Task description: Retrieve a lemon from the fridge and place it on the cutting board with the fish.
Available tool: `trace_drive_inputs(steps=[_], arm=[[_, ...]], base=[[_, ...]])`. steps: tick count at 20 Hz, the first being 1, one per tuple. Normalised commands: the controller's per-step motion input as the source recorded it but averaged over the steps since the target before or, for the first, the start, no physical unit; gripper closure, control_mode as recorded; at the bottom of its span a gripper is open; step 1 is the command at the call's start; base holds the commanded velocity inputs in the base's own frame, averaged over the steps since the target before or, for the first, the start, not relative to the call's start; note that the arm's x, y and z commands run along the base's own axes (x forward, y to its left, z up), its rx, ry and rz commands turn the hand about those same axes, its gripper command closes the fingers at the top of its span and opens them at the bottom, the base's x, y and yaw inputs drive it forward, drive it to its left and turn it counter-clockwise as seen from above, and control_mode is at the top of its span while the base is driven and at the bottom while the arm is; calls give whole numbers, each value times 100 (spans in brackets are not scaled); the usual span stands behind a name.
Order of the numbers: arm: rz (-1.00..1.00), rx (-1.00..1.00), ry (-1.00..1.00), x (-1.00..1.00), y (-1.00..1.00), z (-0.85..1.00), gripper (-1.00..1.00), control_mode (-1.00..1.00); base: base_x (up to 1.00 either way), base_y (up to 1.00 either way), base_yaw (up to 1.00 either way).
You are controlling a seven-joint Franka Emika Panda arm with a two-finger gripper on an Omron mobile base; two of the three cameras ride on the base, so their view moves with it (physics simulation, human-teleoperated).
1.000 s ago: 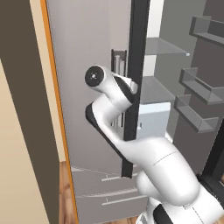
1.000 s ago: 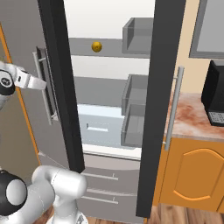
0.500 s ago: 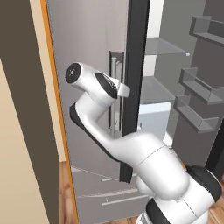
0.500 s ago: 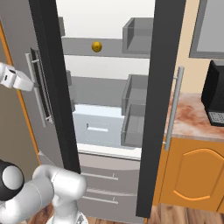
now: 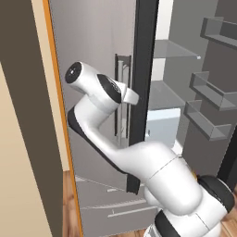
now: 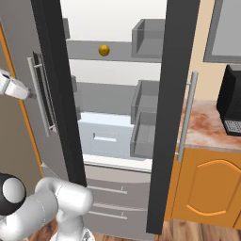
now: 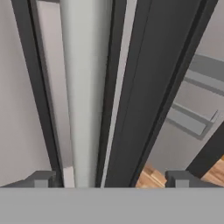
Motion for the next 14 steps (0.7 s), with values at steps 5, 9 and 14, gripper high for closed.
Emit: trace_drive_inputs(steps=[5,9,14], arm=[[-2,0,3,-86,-4,0,-100,-100],[1,0,-3,-100,-16,0,-100,-100],[5,1,-5,-100,-55,7,-100,-100]], base=[[0,0,0],[0,0,0],[0,0,0]])
